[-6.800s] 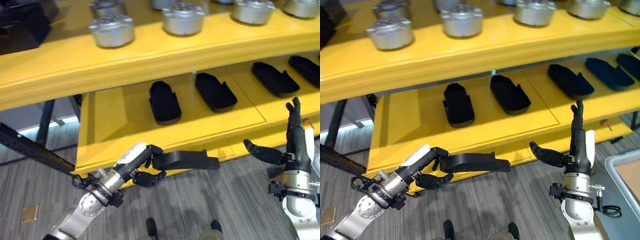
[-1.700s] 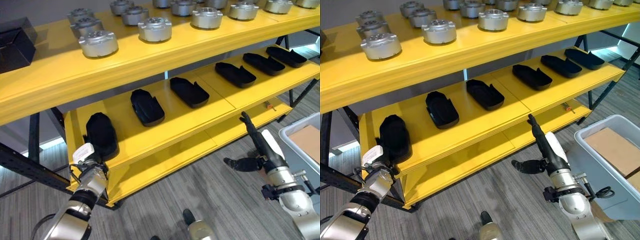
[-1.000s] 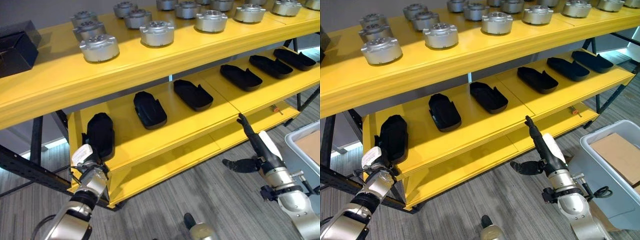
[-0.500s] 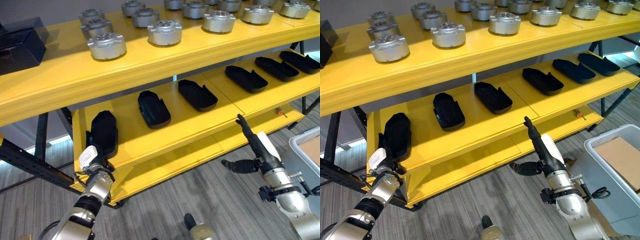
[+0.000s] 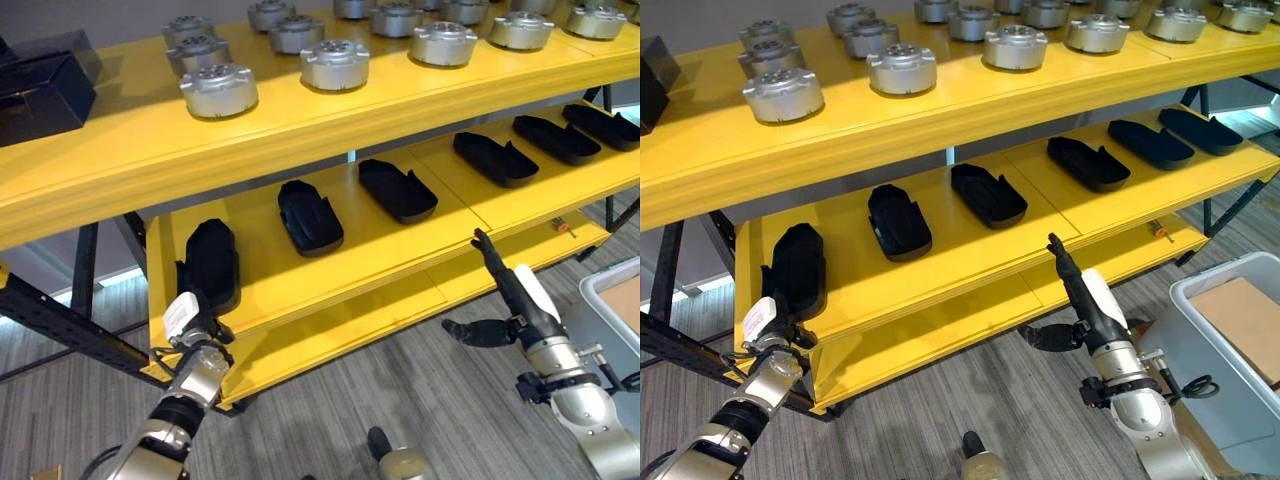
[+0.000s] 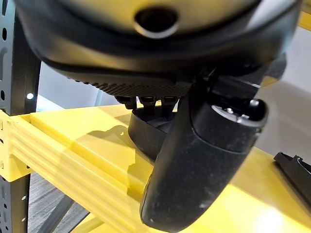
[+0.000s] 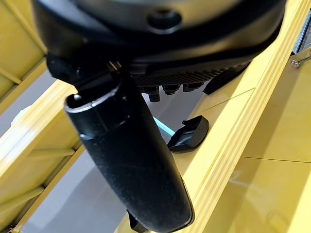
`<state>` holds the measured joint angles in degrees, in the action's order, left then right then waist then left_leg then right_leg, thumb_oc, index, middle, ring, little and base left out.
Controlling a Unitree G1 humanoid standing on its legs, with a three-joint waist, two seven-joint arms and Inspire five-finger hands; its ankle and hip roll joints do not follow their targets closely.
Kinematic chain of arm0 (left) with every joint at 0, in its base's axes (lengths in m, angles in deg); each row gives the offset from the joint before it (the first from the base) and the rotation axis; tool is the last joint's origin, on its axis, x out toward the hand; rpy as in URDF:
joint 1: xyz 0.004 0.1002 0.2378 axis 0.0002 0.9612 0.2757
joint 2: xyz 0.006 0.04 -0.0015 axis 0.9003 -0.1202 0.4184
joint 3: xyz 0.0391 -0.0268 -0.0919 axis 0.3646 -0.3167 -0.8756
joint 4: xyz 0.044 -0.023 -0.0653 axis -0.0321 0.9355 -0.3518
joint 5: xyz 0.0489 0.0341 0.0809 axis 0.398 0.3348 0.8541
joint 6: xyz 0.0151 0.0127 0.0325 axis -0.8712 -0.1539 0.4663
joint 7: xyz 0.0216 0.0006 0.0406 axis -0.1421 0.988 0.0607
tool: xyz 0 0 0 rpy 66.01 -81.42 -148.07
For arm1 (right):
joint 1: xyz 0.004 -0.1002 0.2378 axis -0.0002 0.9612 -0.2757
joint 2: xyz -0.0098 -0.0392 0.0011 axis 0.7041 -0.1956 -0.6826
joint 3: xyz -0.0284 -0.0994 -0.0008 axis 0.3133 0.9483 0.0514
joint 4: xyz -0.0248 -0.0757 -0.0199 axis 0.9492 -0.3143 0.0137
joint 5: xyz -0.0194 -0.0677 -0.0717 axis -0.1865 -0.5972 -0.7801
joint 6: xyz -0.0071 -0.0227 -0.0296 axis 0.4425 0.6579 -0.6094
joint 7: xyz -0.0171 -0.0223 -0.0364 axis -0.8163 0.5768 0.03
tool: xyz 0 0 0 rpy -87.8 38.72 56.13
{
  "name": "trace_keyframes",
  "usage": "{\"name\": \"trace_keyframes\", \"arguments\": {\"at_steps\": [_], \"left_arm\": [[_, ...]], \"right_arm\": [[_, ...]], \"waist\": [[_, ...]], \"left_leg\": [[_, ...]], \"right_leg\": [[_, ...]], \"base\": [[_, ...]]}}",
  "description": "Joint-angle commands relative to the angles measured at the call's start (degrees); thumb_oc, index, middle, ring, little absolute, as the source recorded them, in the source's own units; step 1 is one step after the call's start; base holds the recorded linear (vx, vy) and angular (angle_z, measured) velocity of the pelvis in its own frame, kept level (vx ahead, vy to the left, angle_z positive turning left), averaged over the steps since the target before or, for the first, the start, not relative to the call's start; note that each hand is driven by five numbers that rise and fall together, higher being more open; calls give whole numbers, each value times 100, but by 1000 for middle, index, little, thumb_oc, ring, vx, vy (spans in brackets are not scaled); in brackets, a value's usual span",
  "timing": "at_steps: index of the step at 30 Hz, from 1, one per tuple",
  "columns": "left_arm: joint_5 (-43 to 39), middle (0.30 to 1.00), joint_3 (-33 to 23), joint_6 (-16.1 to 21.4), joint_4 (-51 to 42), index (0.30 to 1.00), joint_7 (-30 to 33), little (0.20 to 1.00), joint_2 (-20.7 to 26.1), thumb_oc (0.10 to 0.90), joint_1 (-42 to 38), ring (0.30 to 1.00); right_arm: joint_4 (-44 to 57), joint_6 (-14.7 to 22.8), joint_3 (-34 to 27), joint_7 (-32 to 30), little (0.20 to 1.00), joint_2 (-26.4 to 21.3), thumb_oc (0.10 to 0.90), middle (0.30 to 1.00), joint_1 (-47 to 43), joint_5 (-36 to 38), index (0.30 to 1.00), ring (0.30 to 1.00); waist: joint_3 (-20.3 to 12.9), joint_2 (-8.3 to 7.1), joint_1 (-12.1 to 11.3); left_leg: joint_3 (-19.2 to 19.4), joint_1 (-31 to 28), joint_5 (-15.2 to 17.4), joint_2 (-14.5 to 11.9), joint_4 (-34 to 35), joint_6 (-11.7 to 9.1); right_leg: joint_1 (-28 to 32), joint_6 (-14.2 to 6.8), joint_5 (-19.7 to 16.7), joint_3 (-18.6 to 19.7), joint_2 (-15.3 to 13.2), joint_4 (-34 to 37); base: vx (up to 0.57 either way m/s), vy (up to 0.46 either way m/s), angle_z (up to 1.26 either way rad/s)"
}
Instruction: Move parts from the plastic box to the shelf.
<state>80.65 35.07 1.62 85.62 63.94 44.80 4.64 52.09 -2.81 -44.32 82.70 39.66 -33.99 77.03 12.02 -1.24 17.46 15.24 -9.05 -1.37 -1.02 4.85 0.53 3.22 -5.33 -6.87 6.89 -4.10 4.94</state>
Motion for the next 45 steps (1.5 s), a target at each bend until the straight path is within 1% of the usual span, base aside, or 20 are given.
{"name": "trace_keyframes", "arguments": {"at_steps": [1,9,12,22,27,33,39,40,45], "left_arm": [[-50,1000,200,806,-412,1000,147,1000,-127,900,-720,1000],[-99,1000,228,799,-469,1000,212,1000,-121,900,-772,1000],[-145,1000,219,848,-512,1000,253,1000,-123,900,-755,1000],[-184,1000,229,848,-750,1000,517,1000,-208,900,-661,1000],[-240,1000,267,946,-888,1000,611,1000,-272,900,-625,1000],[-116,1000,351,781,-1065,1000,701,1000,-303,900,-657,1000],[-106,1000,397,737,-1073,1000,722,1000,-283,900,-698,1000],[-55,1000,409,641,-1082,1000,765,1000,-290,900,-695,1000],[100,1000,387,490,-1051,1000,743,1000,-259,900,-693,1000]], "right_arm": [[178,474,-98,-378,1000,-57,900,1000,-604,-56,1000,1000],[215,443,-63,-408,1000,-26,900,1000,-585,-99,1000,1000],[236,439,-75,-400,1000,-22,900,1000,-561,-92,1000,1000],[261,443,-26,-455,1000,40,900,1000,-541,-162,1000,1000],[322,400,2,-452,1000,55,900,1000,-525,-164,1000,1000],[335,377,63,-507,1000,86,900,1000,-541,-199,1000,1000],[325,366,90,-524,1000,70,900,1000,-557,-174,1000,1000],[336,345,109,-532,1000,75,900,1000,-566,-179,1000,1000],[369,339,95,-535,1000,91,900,1000,-531,-174,1000,1000]], "waist": [[-298,-121,51],[-304,-123,55],[-311,-122,52],[-294,-132,23],[-295,-150,9],[-298,-166,-2],[-301,-166,-3],[-300,-164,-7],[-318,-158,2]], "left_leg": [[23,-3,867,-168,-550,143],[27,-14,859,-175,-538,136],[24,-19,865,-175,-541,136],[2,-17,865,-178,-544,135],[-5,-18,873,-176,-550,139],[-7,-17,876,-172,-537,142],[-8,-17,873,-169,-525,141],[-14,-25,871,-167,-513,144],[-5,-33,870,-163,-499,142]], "right_leg": [[-120,-114,940,-1,281,-758],[-102,-113,941,7,289,-746],[-101,-115,949,3,287,-750],[-85,-114,955,1,280,-744],[-76,-117,961,-2,276,-744],[-79,-125,957,5,283,-734],[-74,-127,952,5,281,-718],[-75,-128,950,6,284,-718],[-67,-128,951,12,285,-703]], "base": [[0,0,0],[0,0,0],[0,0,0],[0,0,0],[0,0,0],[-2,-2,-1],[0,0,0],[0,0,0],[0,0,0]]}}
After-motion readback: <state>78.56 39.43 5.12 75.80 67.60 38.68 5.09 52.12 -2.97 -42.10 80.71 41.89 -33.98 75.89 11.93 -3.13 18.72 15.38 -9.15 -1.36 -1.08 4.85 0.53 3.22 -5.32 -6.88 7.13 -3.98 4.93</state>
